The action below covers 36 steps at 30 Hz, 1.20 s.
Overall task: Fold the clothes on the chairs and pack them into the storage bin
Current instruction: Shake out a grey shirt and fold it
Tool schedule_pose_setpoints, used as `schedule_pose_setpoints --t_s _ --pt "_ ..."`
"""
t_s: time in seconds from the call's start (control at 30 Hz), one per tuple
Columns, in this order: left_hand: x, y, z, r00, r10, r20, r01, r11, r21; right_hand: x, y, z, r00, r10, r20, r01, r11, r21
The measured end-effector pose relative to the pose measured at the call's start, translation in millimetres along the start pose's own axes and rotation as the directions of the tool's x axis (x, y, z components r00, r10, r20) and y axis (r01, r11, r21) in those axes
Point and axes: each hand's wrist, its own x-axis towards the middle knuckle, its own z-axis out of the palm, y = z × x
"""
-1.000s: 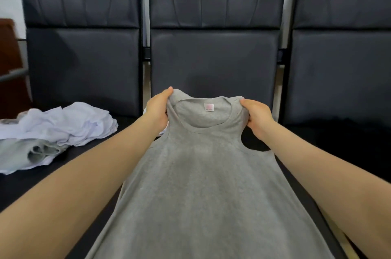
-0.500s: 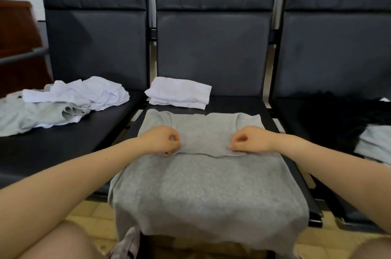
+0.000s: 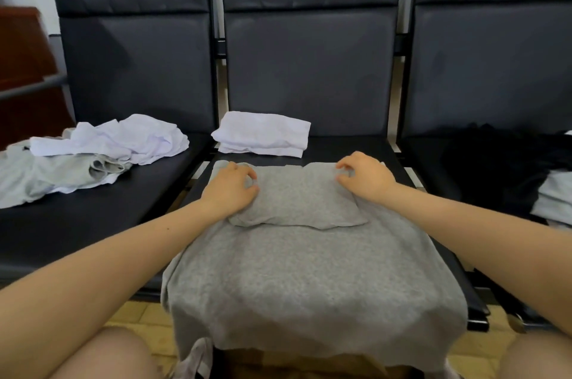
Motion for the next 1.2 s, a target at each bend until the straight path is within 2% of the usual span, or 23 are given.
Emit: schedule_pose_setpoints --t_s 0.07,0.13,0.23,0.3,0.43,0.5,0.57,0.63,0.73,0.77,0.8,0.87,0.93,1.0,1.07,1.2 --pt "10.5 -6.5 7.7 0.997 -0.072 -0.016 0.072 0.997 -0.034 13.9 -1.0 1.5 0.999 0.012 -0.051 -0.011 1.0 0.014" --pt "21.6 -10.0 13.9 0.993 -0.12 -0.012 0.12 0.992 -0.047 27.2 -4.0 4.4 0.998 0.058 -0.041 -0.056 0.997 0.048" --pt "39.5 -7.9 16.4 0.992 -0.123 -0.032 0.122 0.992 -0.031 43.5 -2.7 12.3 0.982 0.151 0.11 -0.156 0.987 0.033" --pt "51.0 -7.5 17.4 0.994 -0.108 -0.01 0.108 0.994 -0.001 49.2 3.6 16.7 0.968 0.172 0.18 -0.171 0.985 -0.025" --pt "73.8 -11.4 20.3 0.979 -0.133 0.156 0.114 0.985 0.129 53.7 17.4 18.3 0.975 0.194 0.111 -0.194 0.981 -0.012" --pt "80.0 -10.0 22.0 0.978 -0.138 0.158 0.116 0.983 0.144 57.0 19.8 19.2 0.975 0.215 0.058 -0.218 0.975 0.052" --pt "83.4 -8.0 24.5 0.989 -0.112 0.098 0.099 0.987 0.129 60.8 21.4 20.3 0.972 0.234 -0.001 -0.233 0.966 0.11" --pt "89.0 -7.1 24.6 0.996 -0.083 -0.025 0.085 0.991 0.1 65.3 22.3 20.5 0.971 0.219 -0.093 -0.205 0.969 0.137" --pt "98.8 -5.2 15.4 0.976 -0.096 -0.197 0.109 0.993 0.055 77.3 20.6 21.3 0.932 0.234 -0.276 -0.182 0.963 0.2" --pt "99.8 -4.6 13.7 0.966 -0.111 -0.233 0.126 0.991 0.048 82.7 19.1 23.1 0.92 0.26 -0.295 -0.192 0.952 0.238" --pt "98.8 -4.3 14.6 0.961 -0.124 -0.246 0.14 0.989 0.05 87.0 17.0 26.0 0.92 0.277 -0.277 -0.201 0.94 0.274" --pt "90.9 -4.3 22.6 0.971 -0.145 -0.19 0.16 0.985 0.064 90.8 10.9 34.0 0.954 0.266 -0.139 -0.216 0.931 0.295" --pt "80.0 -4.1 30.3 0.977 -0.178 -0.116 0.186 0.981 0.06 87.4 4.7 39.6 0.977 0.213 -0.006 -0.206 0.95 0.235" --pt "73.1 -1.0 28.9 0.974 -0.189 -0.122 0.198 0.978 0.068 84.4 -0.7 37.5 0.982 0.189 -0.007 -0.184 0.964 0.191" --pt "67.8 4.3 21.7 0.973 -0.166 -0.16 0.174 0.984 0.041 79.1 -6.3 28.1 0.972 0.23 -0.049 -0.217 0.957 0.192" --pt "48.7 23.8 8.9 0.986 -0.05 -0.159 0.043 0.998 -0.046 53.0 -18.0 4.5 0.98 0.183 -0.08 -0.171 0.976 0.137"
